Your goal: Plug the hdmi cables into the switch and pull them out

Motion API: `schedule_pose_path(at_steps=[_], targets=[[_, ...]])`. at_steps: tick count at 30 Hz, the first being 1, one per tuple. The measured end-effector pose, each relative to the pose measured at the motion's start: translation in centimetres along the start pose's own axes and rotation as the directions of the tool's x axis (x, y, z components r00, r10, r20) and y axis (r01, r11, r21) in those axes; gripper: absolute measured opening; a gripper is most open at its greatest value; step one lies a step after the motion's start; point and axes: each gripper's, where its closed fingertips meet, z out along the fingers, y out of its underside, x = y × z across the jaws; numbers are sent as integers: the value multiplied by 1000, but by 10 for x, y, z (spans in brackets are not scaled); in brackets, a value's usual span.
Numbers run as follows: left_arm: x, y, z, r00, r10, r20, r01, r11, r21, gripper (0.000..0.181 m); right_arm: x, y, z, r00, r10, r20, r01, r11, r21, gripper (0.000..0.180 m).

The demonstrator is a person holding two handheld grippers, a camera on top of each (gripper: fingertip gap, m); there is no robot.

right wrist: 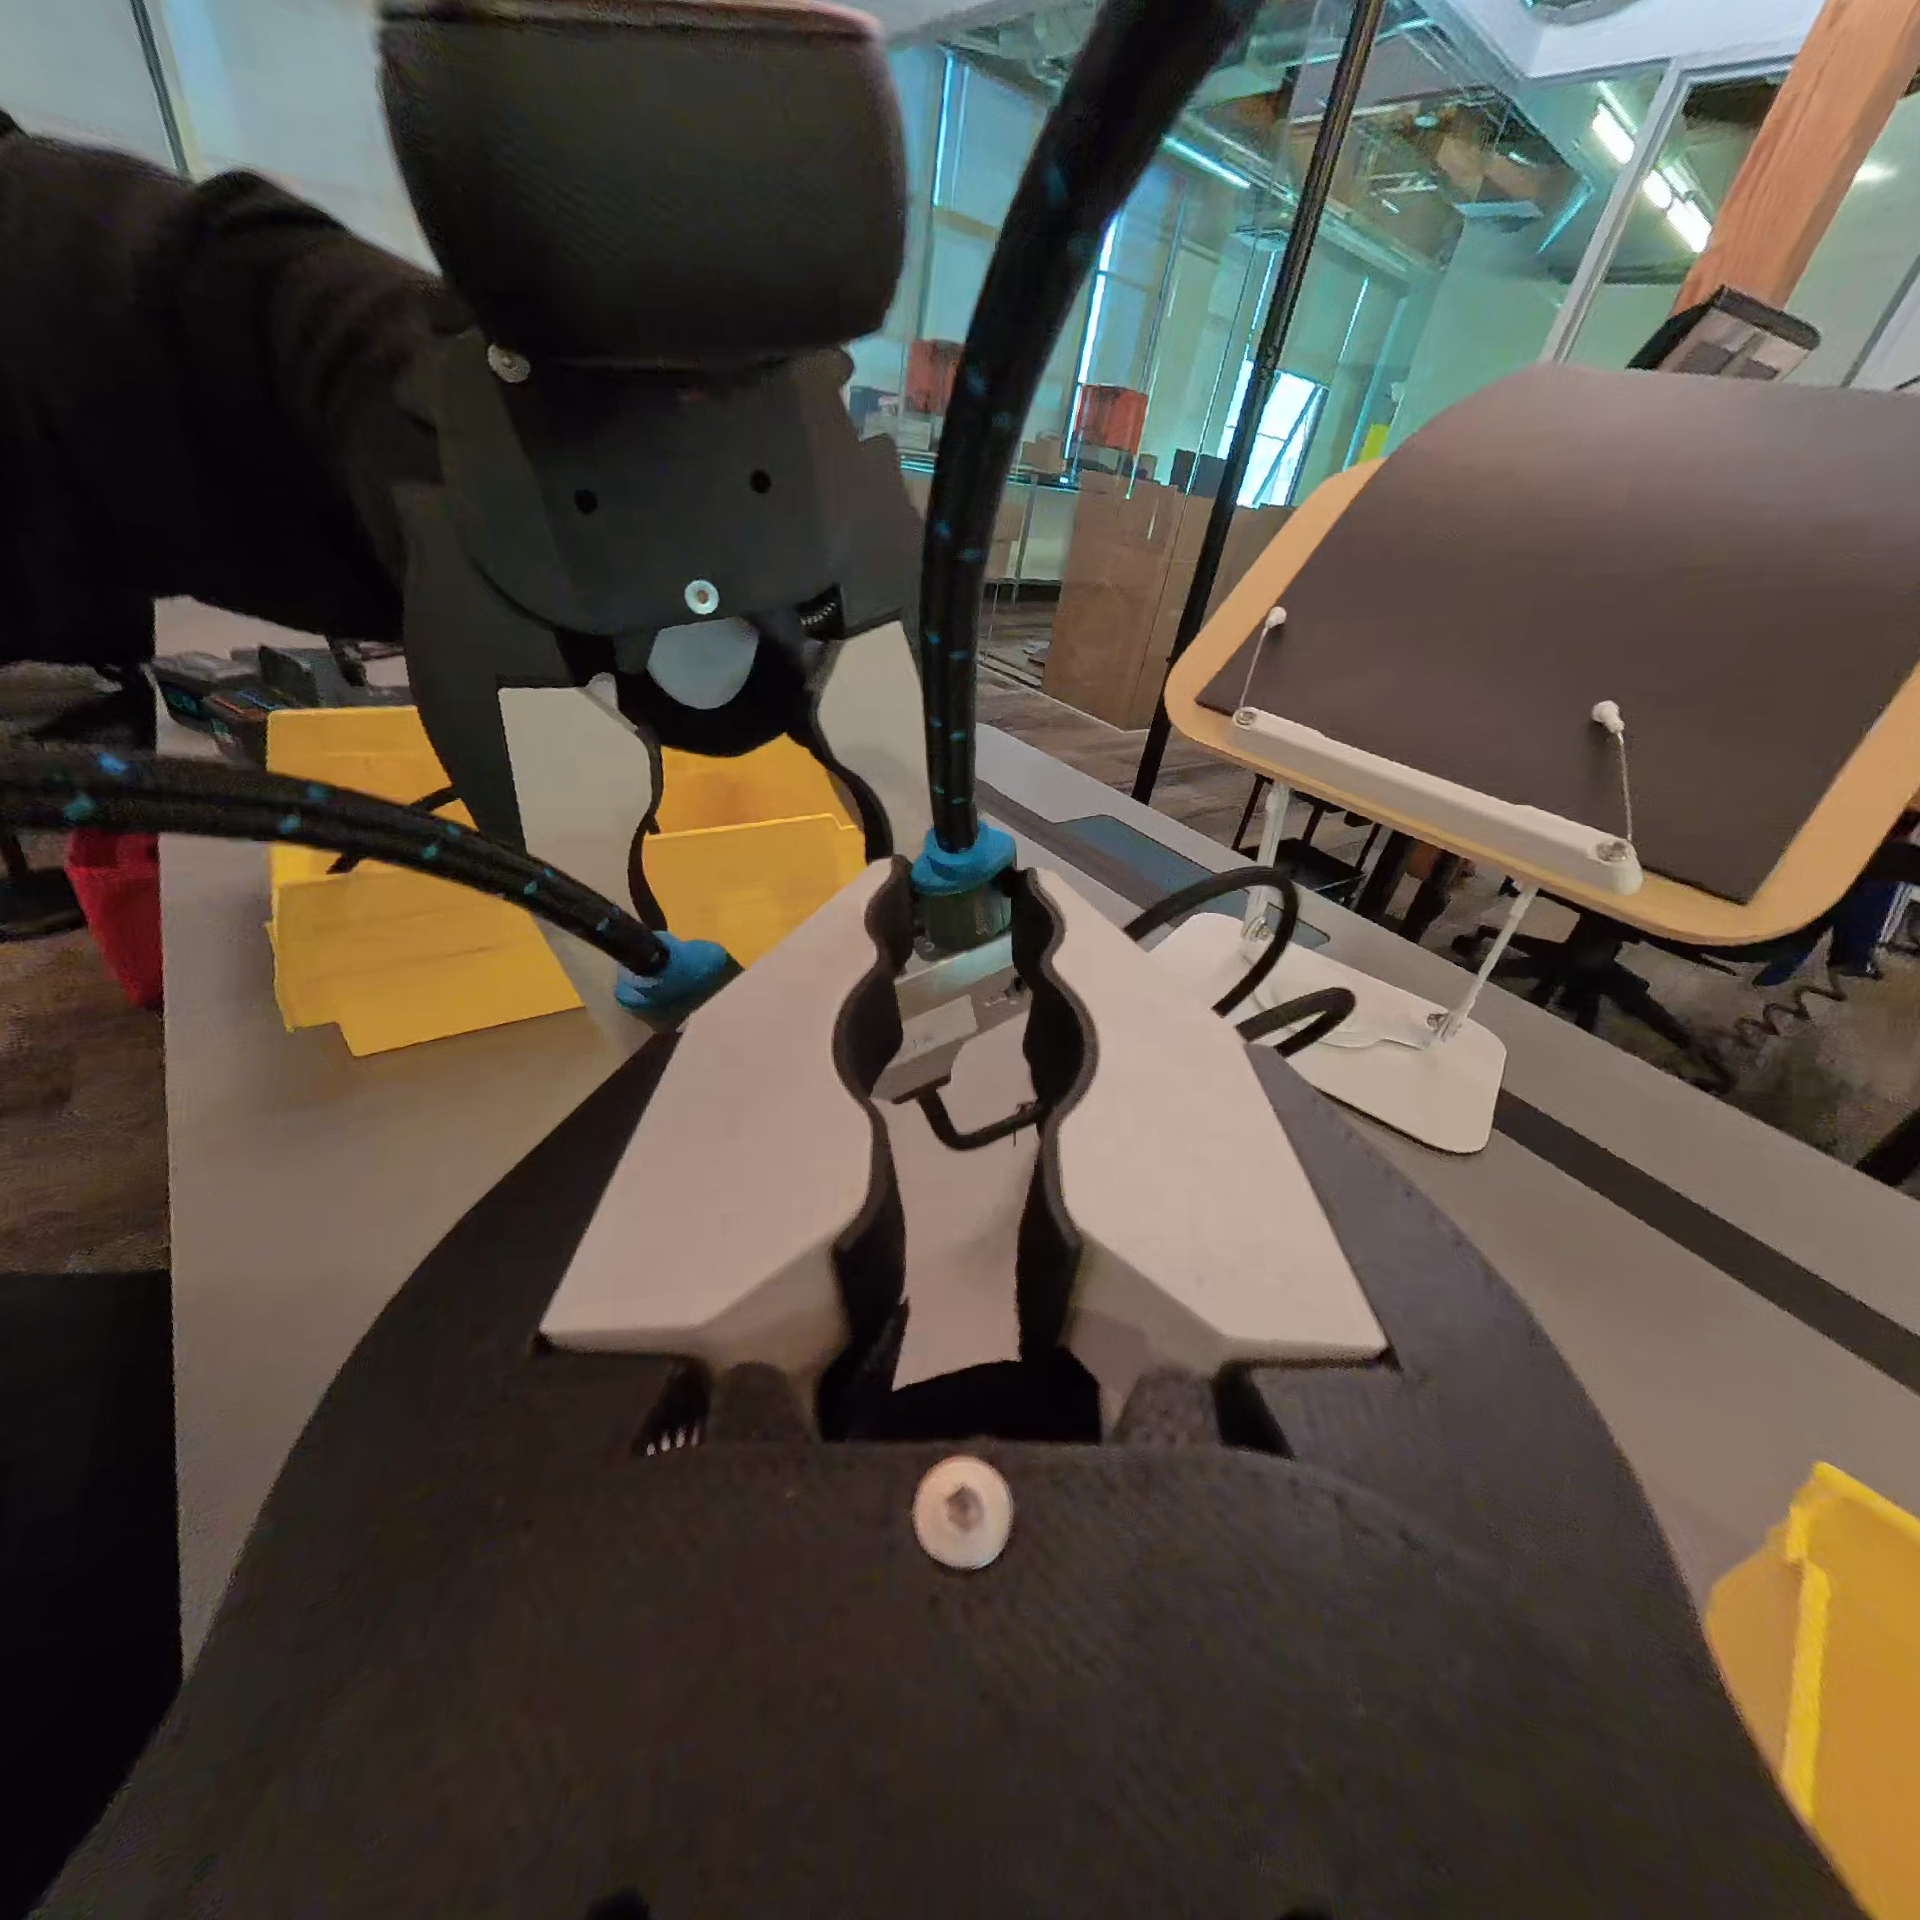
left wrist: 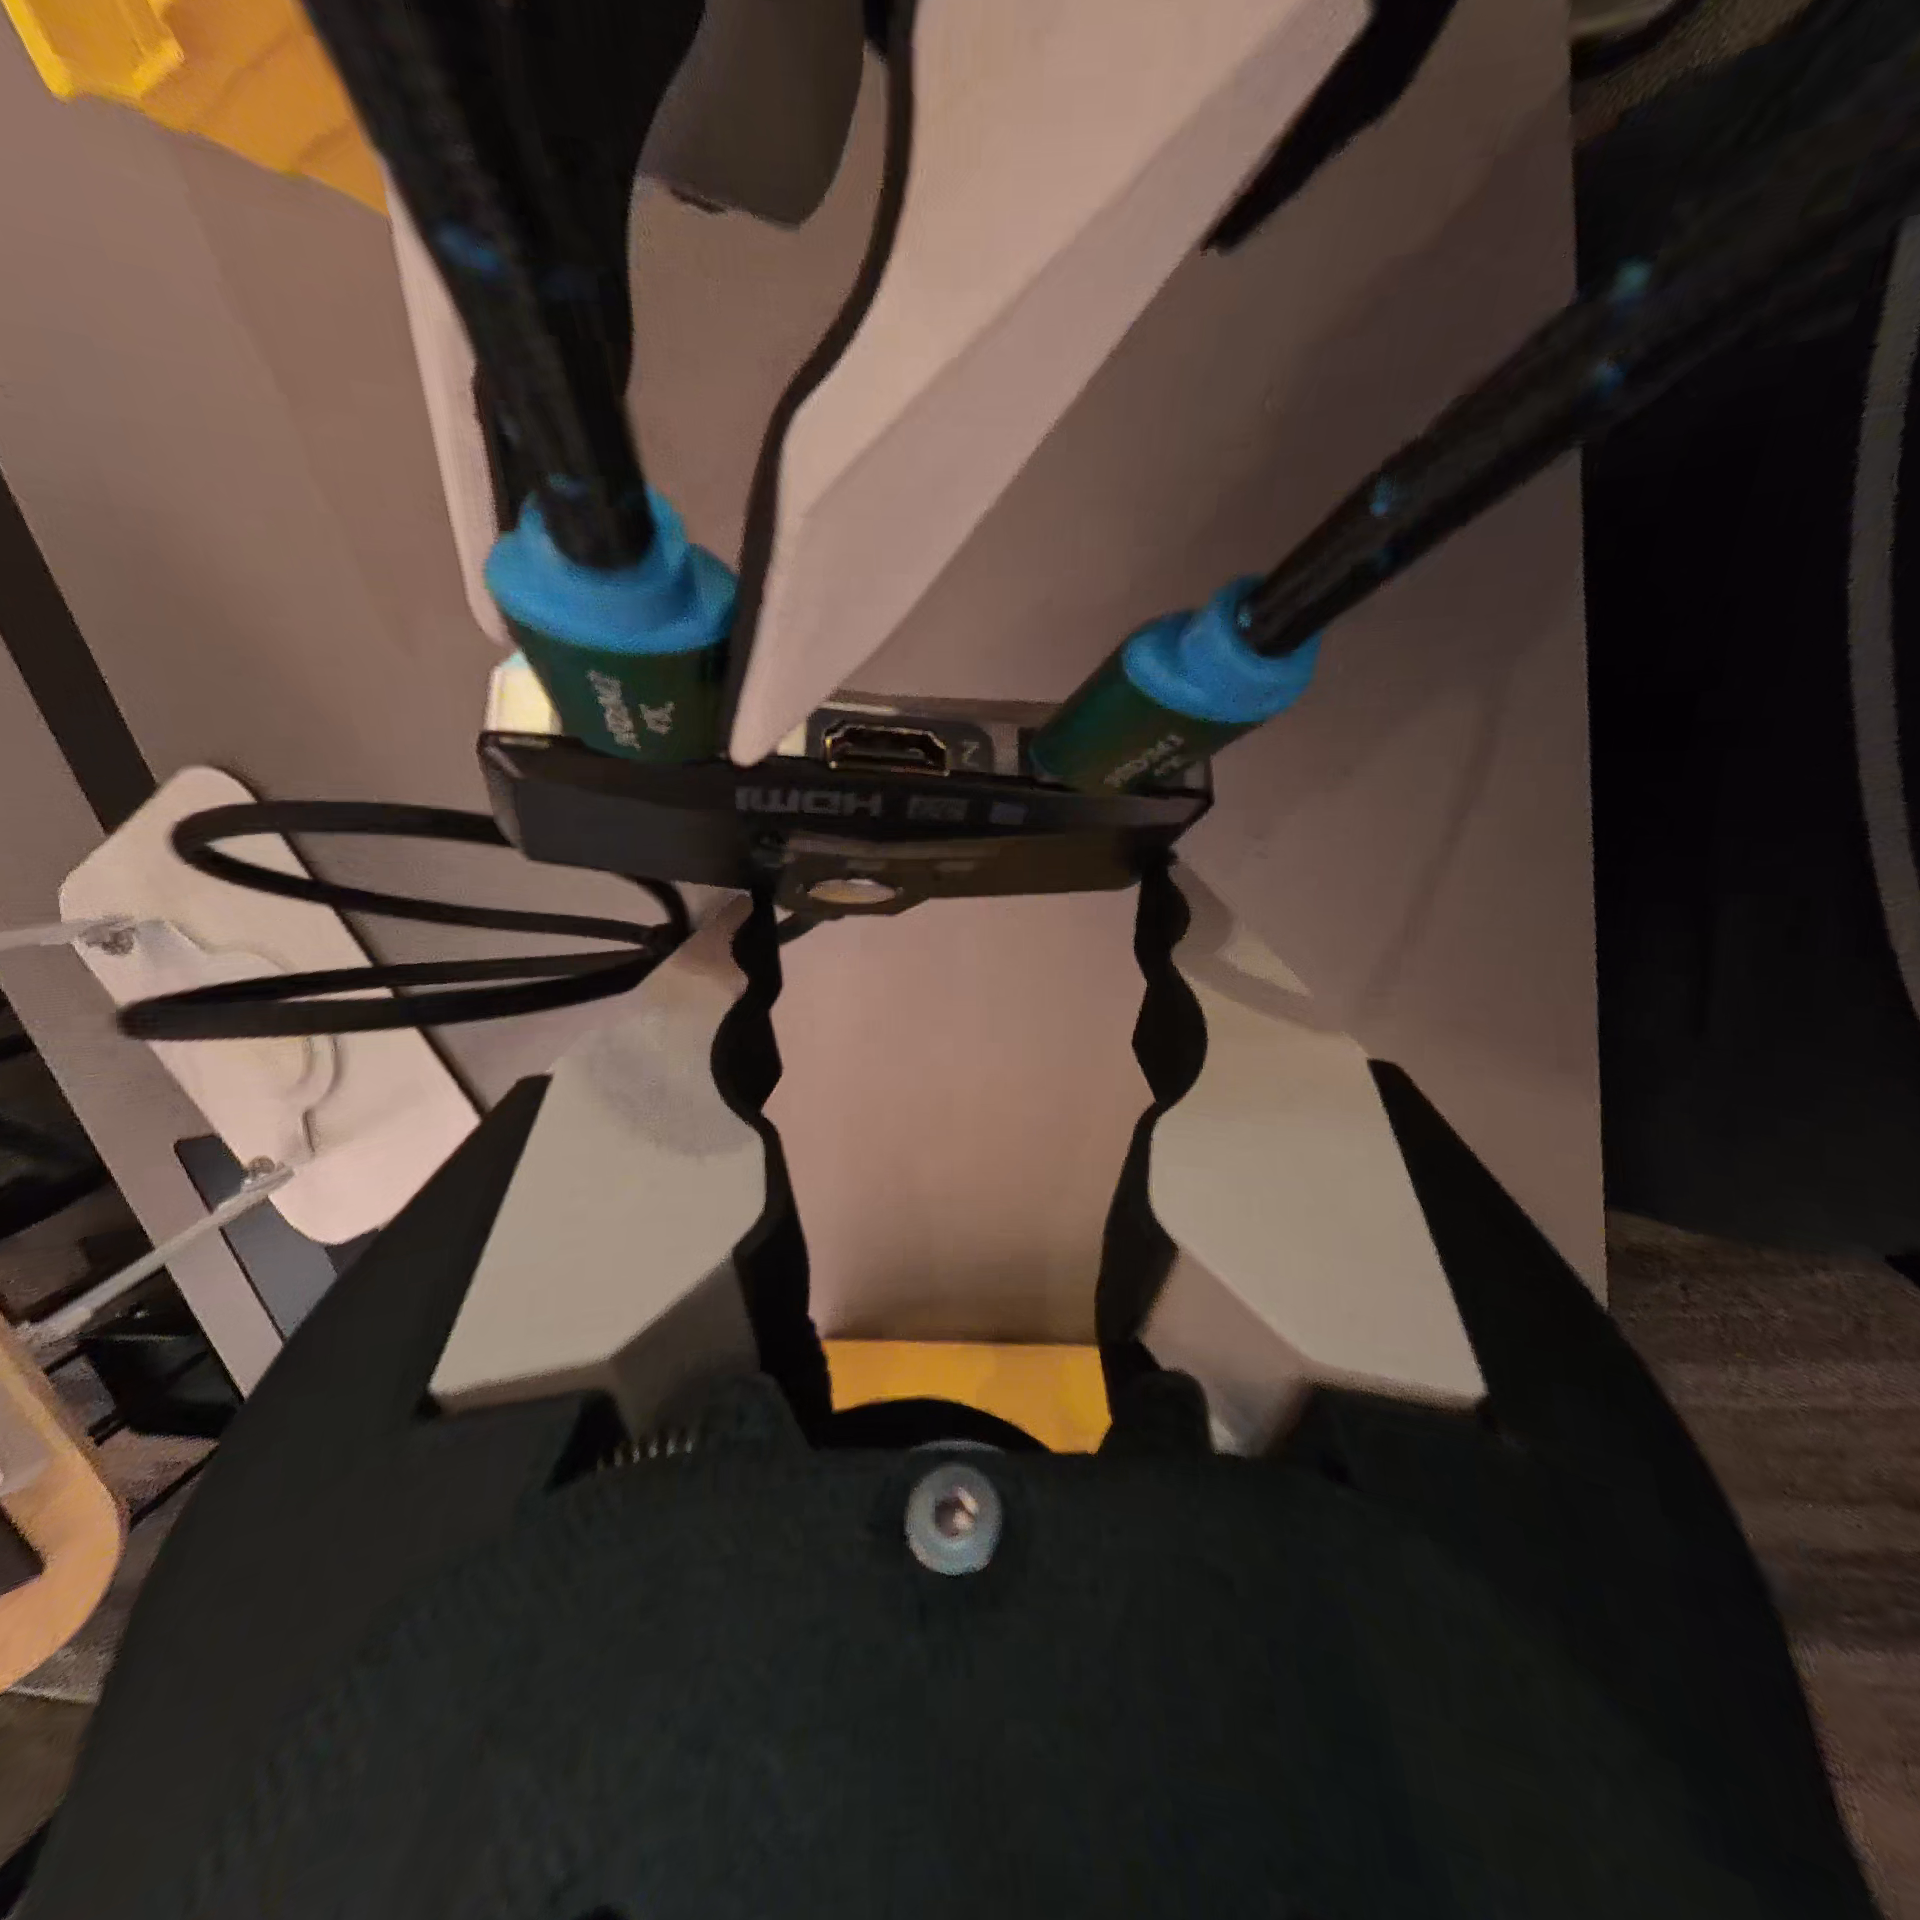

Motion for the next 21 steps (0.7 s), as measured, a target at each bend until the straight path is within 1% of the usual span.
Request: schedule_pose_path(at_steps=[1,2,3,4,5,6,7,9,11,12,13,15,16,18,20,21], targets=[[-6,-3,-10,996,50,73,-53,998,41,34,-1,4,-2,1000,0,25,1,1000,-22,14],[-8,-21,-21,998,10,56,-19,986,168,15,-1,16,-1,1000,-14,20,16,997,-78,14],[-14,-26,-30,999,-24,48,14,981,194,0,-2,24,0,1000,-12,18,14,995,-95,13],[-19,-26,-30,997,-4,78,-10,984,175,0,-4,26,1,1000,3,17,-1,997,-78,14],[-19,-20,-22,998,-20,60,12,992,124,0,-7,28,4,1000,16,21,-14,996,-85,14],[-21,-16,-14,998,-38,52,33,994,101,1,-7,35,8,1000,17,13,-15,993,-120,13],[-24,-12,-9,997,-56,52,51,993,108,2,-6,41,11,1000,23,6,-22,991,-128,13],[-30,-4,-5,990,-118,73,107,984,141,5,0,47,12,996,87,0,-87,991,-104,12],[-34,10,1,974,-210,85,196,969,150,25,6,50,10,995,99,-12,-100,990,-101,12],[-32,11,3,968,-236,87,219,960,173,30,8,49,9,994,109,-19,-110,990,-92,12],[-27,9,4,965,-248,86,226,952,205,41,10,48,8,992,127,-22,-128,989,-79,12],[-18,-1,4,961,-254,108,218,939,267,74,13,49,8,988,150,-26,-152,986,-70,12],[-13,-7,4,960,-252,119,208,932,297,86,14,50,8,986,165,-24,-166,984,-65,12],[-10,-6,9,951,-253,175,194,934,299,119,15,49,7,982,190,-13,-191,980,-50,12],[-14,-1,20,935,-261,240,190,941,281,156,11,43,5,978,208,22,-207,978,-31,12],[-16,1,25,930,-255,264,179,943,279,158,9,39,5,976,213,36,-212,977,-20,12]])
